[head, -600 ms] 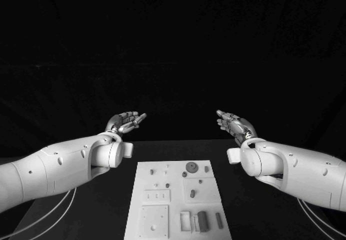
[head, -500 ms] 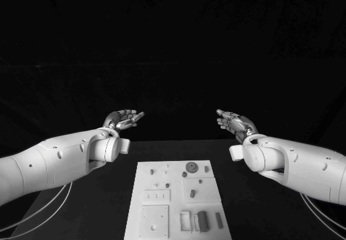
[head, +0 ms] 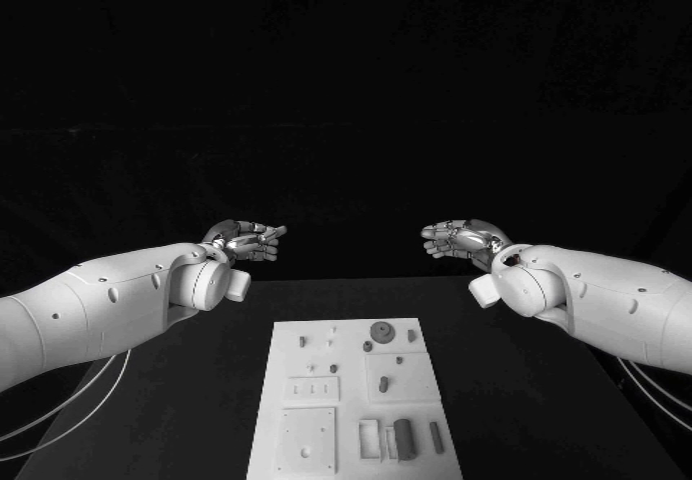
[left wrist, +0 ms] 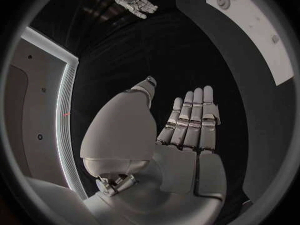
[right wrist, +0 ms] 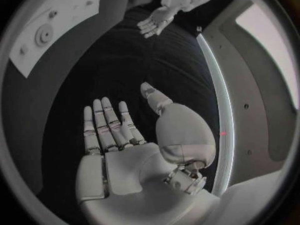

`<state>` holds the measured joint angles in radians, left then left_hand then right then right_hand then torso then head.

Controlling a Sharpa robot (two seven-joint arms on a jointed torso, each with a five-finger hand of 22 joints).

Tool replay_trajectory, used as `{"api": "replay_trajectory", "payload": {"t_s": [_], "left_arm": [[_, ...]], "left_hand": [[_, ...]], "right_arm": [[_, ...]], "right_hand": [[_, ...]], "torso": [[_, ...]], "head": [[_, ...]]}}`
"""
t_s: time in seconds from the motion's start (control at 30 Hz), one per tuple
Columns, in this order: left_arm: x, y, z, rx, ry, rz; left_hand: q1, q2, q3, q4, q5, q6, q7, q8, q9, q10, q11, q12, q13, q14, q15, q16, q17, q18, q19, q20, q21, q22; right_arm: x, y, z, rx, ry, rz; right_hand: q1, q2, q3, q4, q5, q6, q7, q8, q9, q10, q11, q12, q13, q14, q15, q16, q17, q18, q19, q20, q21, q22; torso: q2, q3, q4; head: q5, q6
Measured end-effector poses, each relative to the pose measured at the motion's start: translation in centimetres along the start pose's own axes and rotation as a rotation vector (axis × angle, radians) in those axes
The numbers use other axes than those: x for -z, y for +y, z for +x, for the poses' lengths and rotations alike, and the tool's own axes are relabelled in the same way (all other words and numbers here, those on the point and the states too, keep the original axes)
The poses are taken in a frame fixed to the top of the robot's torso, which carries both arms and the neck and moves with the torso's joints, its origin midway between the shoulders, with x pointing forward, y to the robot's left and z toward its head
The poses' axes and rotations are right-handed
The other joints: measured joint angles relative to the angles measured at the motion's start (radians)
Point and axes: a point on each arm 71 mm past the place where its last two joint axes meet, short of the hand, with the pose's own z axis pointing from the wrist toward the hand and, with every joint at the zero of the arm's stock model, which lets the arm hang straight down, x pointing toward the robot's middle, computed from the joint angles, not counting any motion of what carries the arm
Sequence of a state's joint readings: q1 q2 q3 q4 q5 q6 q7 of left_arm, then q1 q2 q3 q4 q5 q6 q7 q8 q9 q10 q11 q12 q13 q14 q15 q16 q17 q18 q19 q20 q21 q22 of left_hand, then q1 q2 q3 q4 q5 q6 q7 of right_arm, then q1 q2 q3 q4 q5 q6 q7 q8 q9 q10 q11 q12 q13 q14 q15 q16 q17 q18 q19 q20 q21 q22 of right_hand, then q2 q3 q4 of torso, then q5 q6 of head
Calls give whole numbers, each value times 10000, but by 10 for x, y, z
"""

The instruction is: Assemble the parts on the task board

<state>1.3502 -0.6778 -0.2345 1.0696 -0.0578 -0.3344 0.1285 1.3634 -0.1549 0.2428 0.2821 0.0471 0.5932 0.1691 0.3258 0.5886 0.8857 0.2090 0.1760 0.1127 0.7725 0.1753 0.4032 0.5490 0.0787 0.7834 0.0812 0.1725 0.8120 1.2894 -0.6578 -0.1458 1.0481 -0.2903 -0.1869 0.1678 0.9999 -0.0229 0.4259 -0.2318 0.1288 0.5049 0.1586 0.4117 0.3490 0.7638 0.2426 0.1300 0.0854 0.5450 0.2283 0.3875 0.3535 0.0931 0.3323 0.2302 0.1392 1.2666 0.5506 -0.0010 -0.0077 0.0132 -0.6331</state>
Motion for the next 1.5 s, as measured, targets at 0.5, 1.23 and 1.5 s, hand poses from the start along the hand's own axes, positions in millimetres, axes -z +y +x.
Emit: {"api": "replay_trajectory", "payload": {"t_s": [0.5,1.23,1.5], "left_arm": [[42,5,33,585,2477,208],[75,-9,40,970,3195,828],[76,-10,43,977,3263,849]], "left_hand": [[1192,716,-1191,58,0,1339,237,-48,-613,1169,-414,65,-104,1066,-301,-168,-183,67,860,-272,-109,-297],[1317,678,-1458,73,-1,1339,237,-170,-820,1202,-380,-145,-235,1282,-396,-119,-29,-93,1070,-382,-107,-347],[1328,667,-1564,75,0,1338,237,-209,-862,1164,-342,-184,-262,1281,-396,-162,-14,-115,1070,-382,-106,-374]], "right_arm": [[-8,17,29,6208,1100,-1635],[-1,29,108,11801,2386,-3100],[3,18,123,12350,2606,-3077]], "right_hand": [[1286,-381,535,-579,0,2269,322,289,71,2801,-807,395,332,3280,-1048,1099,973,1011,2656,-103,446,415],[1305,-1229,451,-558,29,3387,-156,-619,473,4323,-2171,9629,10008,6596,-3010,9941,6986,1568,7623,-1952,6401,413],[1120,-1228,633,-536,28,3456,-140,-694,572,4567,-2047,10303,10415,7078,-2823,10611,7647,1504,7700,-2088,7048,413]], "torso": [[237,31,71],[981,192,755],[1220,208,920]], "head": [[-117,-65],[-490,-33],[-590,-74]]}}
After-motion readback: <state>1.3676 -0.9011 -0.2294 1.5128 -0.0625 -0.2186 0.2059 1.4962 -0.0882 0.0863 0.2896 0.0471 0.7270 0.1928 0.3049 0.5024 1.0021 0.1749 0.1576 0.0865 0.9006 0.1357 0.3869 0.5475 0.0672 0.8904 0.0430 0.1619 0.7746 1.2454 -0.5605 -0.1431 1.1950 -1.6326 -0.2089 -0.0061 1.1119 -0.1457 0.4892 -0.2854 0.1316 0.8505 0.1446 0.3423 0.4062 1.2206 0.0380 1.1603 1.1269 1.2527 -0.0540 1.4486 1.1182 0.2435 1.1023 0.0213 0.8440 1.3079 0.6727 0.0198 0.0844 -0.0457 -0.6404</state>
